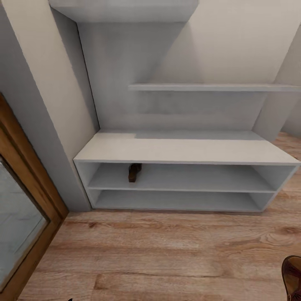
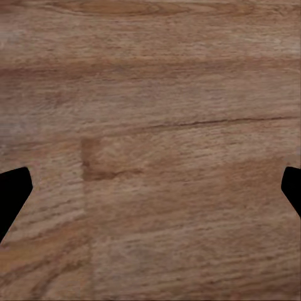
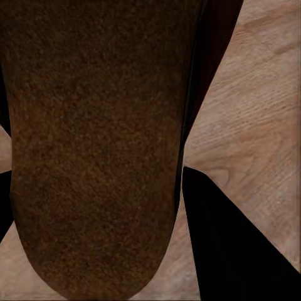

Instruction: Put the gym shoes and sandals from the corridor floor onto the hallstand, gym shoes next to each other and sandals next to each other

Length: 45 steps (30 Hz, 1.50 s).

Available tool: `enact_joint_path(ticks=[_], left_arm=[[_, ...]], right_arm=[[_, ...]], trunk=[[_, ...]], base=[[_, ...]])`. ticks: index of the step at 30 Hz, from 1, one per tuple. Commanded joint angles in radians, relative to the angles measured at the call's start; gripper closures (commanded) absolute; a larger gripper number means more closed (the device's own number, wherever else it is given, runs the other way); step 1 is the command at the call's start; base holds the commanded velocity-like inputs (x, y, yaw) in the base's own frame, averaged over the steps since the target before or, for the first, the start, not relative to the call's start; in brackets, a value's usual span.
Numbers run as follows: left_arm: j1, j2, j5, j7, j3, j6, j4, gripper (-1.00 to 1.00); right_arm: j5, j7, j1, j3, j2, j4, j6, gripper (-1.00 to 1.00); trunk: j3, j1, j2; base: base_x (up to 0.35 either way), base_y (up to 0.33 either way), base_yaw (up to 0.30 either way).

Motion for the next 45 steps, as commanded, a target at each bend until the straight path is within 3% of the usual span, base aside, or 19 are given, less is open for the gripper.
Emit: enact_joint_path(ticks=[1,22,36,37,42,45], left_arm=[[0.000,0.000,0.009,-0.012,0.003,0.002,0.000,-1.00],[0.000,-0.003,0.007,-0.021,0.006,0.003,0.002,-1.00],[0.000,0.000,0.007,-0.021,0.006,0.002,0.002,-1.00],[-0.001,-0.002,0.007,-0.021,0.004,0.000,-0.009,-1.00],[-0.005,-0.007,-0.001,-0.020,-0.006,-0.001,-0.027,-1.00],[-0.008,-0.014,-0.029,-0.019,-0.012,0.004,-0.066,-1.00]], right_arm=[[0.007,0.006,-0.001,-0.005,0.001,-0.002,-0.001,1.00],[0.007,0.006,-0.001,-0.005,0.001,-0.004,-0.001,1.00],[0.007,0.006,0.000,-0.004,0.020,-0.007,-0.001,1.00],[0.007,0.006,-0.001,0.012,0.035,-0.010,-0.002,1.00],[0.007,0.006,-0.001,0.050,0.041,-0.008,-0.002,1.00],[0.008,0.008,0.000,0.112,0.042,0.002,-0.003,1.00]], trunk=[[0.000,0.000,0.000],[0.000,0.000,0.000],[0.003,0.000,0.000],[0.003,0.000,0.000],[0.003,0.000,0.000],[0.003,0.000,0.000]], base=[[-0.225,0.243,0.000],[-0.198,0.254,0.000],[-0.044,0.025,-0.072],[-0.006,0.000,-0.002],[-0.003,0.000,-0.001],[0.000,0.000,0.000]])
